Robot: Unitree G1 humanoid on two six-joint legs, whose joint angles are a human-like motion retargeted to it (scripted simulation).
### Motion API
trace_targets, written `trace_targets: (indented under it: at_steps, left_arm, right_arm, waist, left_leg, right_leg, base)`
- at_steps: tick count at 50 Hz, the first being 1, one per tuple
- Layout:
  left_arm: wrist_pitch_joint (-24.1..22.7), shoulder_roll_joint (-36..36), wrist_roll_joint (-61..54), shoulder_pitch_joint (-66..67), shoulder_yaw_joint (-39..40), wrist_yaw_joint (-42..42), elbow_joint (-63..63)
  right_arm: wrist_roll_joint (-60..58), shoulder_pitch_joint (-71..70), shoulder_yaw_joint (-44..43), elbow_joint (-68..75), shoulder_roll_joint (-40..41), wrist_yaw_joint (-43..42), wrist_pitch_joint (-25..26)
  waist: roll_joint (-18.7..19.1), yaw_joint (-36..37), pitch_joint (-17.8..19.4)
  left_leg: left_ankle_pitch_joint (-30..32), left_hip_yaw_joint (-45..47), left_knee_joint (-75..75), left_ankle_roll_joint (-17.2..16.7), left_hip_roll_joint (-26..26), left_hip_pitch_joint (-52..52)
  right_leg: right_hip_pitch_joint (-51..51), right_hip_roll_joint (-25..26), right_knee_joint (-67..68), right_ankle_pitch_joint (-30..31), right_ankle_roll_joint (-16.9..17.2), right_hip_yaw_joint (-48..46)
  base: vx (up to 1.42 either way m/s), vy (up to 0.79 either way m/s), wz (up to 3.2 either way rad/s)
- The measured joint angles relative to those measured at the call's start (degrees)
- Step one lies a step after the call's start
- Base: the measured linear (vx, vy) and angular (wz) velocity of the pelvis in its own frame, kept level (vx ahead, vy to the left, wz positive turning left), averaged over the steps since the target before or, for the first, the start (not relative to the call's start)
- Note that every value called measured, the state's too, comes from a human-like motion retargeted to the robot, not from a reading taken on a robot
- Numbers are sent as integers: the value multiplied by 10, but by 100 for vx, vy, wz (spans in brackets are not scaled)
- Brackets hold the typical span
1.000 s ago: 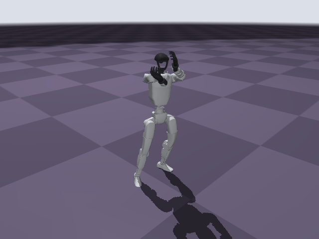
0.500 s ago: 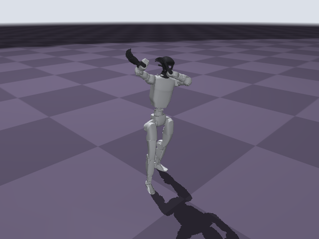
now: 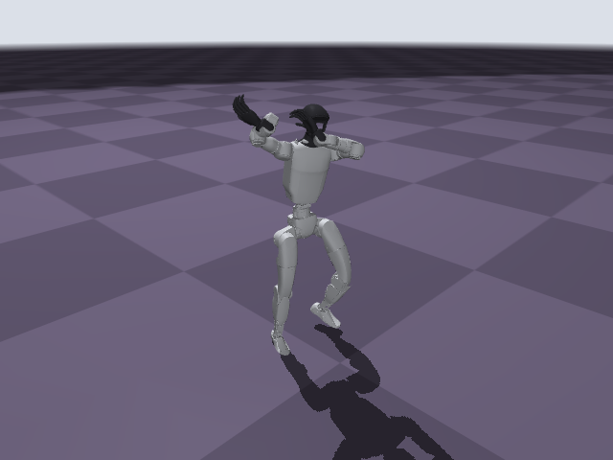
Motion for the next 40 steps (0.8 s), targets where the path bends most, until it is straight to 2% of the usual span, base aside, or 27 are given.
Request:
trace_targets:
  at_steps: [5, 7, 10, 15, 20, 24, 25, 27, 29, 31, 32, 33, 34, 38, 39, 40]
  left_arm:
    - [-6, 5, 5, -13, -17, 1, -1]
    - [-6, 5, 7, -18, -22, 3, 1]
    - [-3, 1, 9, -22, -25, 6, 8]
    - [-2, -6, 11, -13, -27, 7, 12]
    - [3, -10, 25, -1, -26, 6, 5]
    - [7, -15, 35, 1, -21, 6, 2]
    - [8, -16, 37, 1, -20, 5, 1]
    - [-98, -49, -156, 61, -48, -25, -62]
    - [-127, -55, -219, 73, -40, -45, -75]
    - [-128, -48, -224, 66, -26, -57, -68]
    - [-110, -38, -179, 44, -27, -57, -52]
    - [-63, -20, -58, -8, -44, -47, -18]
    - [-36, -12, 0, -22, -38, -32, -3]
    - [-5, -8, 50, -7, -7, 2, 7]
    - [-45, -16, -24, 22, -16, -5, -19]
    - [-107, -28, -135, 65, -33, -17, -58]
  right_arm:
    - [0, 1, 0, 8, -3, 0, 0]
    - [0, 2, 0, 12, -5, 0, 0]
    - [0, 11, 0, 20, -8, 0, 0]
    - [0, 33, 0, 35, -16, 0, 0]
    - [0, 44, 0, 32, -24, 0, 0]
    - [0, 42, 0, 26, -30, 0, 0]
    - [0, 41, 0, 24, -32, 0, 0]
    - [0, 25, 0, 35, -14, 0, 0]
    - [0, 33, 0, 34, -15, 0, 0]
    - [0, 41, 0, 34, -19, 0, 0]
    - [0, 43, 0, 39, -21, 0, 0]
    - [0, 42, 0, 54, -23, 0, 0]
    - [0, 34, 0, 57, -27, 0, 0]
    - [0, 17, 0, 39, -32, 0, 0]
    - [0, 13, 0, 39, -25, 0, 0]
    - [0, 6, 0, 40, -16, 0, 0]
  waist:
    - [16, 23, -14]
    - [15, 28, -18]
    - [2, 28, -21]
    - [-10, 22, -9]
    - [-2, 2, 15]
    - [3, -19, 20]
    - [2, -24, 20]
    - [-12, -43, 22]
    - [-19, -49, 15]
    - [-31, -54, 2]
    - [-44, -58, 0]
    - [-65, -66, 8]
    - [-69, -71, 4]
    - [-47, -78, -14]
    - [-48, -77, -9]
    - [-53, -77, -1]
  left_leg:
    - [-12, 0, -192, -8, 20, -18]
    - [8, -11, -259, -6, 4, -7]
    - [41, -19, -312, 20, -35, 23]
    - [34, -11, -352, 34, -54, 96]
    - [28, -17, -400, 30, -54, 170]
    - [22, -21, -424, 28, -54, 200]
    - [20, -21, -429, 27, -57, 205]
    - [21, -26, -447, 24, -73, 209]
    - [15, -26, -457, 21, -87, 218]
    - [6, -26, -462, 18, -104, 229]
    - [2, -27, -464, 16, -110, 233]
    - [0, -31, -465, 11, -112, 236]
    - [-3, -34, -461, 8, -111, 240]
    - [-9, -38, -429, 17, -111, 253]
    - [-11, -37, -403, 21, -112, 250]
    - [-13, -36, -368, 25, -113, 243]
  right_leg:
    - [-1, 28, -3, -12, 0, 21]
    - [2, 21, 5, -19, 0, 29]
    - [4, -10, 36, -26, -2, 32]
    - [-23, -35, 171, 1, -27, 34]
    - [-111, -37, 381, 92, -42, 51]
    - [-175, -38, 441, 68, -50, 30]
    - [-188, -39, 438, 59, -50, 24]
    - [-209, -48, 396, 46, -41, 10]
    - [-216, -53, 326, 33, -34, -9]
    - [-212, -58, 239, 20, -19, -34]
    - [-206, -55, 187, 20, -10, -44]
    - [-195, -43, 126, 33, -2, -52]
    - [-186, -29, 84, 47, 0, -47]
    - [-147, 0, 5, 92, 0, 7]
    - [-132, -4, -4, 91, 0, 10]
    - [-115, -9, -13, 88, 0, 11]
  base:
    - [32, 10, -48]
    - [38, 26, -29]
    - [40, 33, -5]
    - [38, 27, 5]
    - [33, 24, 22]
    - [31, 15, 23]
    - [30, 10, 26]
    - [31, 8, 30]
    - [35, 3, 16]
    - [39, -2, 13]
    - [39, -12, 26]
    - [39, -19, 30]
    - [41, -25, 30]
    - [48, -8, 15]
    - [45, 4, -1]
    - [41, -10, -16]
